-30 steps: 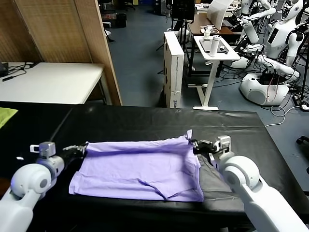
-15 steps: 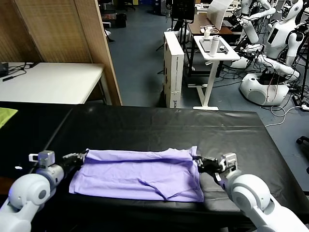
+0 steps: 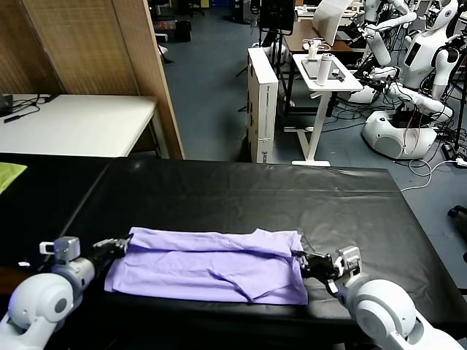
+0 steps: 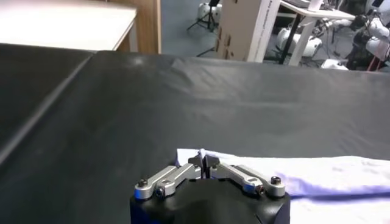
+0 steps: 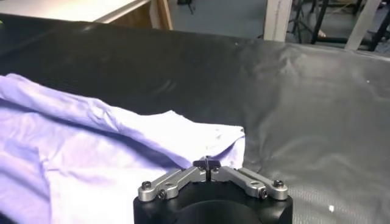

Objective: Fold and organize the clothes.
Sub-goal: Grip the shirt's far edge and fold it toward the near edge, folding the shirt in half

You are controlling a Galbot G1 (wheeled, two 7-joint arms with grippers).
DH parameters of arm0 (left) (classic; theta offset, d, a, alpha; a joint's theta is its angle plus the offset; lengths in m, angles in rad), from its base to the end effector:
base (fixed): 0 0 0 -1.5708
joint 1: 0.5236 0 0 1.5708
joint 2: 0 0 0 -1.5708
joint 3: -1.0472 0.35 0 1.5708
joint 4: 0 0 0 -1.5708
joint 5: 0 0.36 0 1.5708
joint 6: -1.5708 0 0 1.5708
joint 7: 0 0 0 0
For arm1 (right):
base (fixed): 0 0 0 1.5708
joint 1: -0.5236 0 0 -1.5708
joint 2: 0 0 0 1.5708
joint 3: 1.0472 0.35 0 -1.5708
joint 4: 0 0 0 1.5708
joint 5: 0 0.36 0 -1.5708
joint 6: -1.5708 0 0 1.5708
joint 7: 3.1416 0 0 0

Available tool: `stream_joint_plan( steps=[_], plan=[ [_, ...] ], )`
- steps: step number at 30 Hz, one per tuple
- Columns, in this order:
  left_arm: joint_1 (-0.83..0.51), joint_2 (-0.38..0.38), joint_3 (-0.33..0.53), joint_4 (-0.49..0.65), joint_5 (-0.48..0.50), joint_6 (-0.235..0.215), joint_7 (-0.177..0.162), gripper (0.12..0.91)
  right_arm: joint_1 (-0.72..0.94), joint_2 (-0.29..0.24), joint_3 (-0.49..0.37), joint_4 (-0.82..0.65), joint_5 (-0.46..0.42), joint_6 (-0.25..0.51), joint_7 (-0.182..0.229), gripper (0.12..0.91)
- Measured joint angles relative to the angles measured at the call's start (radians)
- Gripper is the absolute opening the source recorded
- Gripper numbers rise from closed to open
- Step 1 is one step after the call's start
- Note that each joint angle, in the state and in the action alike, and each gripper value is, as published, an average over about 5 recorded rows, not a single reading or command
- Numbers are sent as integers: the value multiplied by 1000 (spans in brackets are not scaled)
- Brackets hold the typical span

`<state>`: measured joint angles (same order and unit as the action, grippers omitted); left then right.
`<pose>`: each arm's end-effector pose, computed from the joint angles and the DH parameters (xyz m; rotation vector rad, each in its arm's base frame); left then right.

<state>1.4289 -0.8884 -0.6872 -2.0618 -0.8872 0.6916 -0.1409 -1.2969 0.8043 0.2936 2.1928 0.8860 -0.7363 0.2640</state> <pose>0.2507 0.1538 -0.2162 -0.1569 -2.5235 0.1042 0.2396 -0.0492 -0.2131 0.4988 -2.4074 0.0708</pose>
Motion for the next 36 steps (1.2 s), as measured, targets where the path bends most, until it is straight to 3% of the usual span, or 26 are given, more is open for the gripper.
stream_joint_plan(
  steps=[13,36],
  plan=[
    [22,-5,-35,14,-2,-2,-2,189,-16,-1,-5,-13,-13,0,-8,139],
    [127,-47,-110,-69,-11,10,-29,189,-11,-20,-12,-18,-8,0,-18,139]
  ],
)
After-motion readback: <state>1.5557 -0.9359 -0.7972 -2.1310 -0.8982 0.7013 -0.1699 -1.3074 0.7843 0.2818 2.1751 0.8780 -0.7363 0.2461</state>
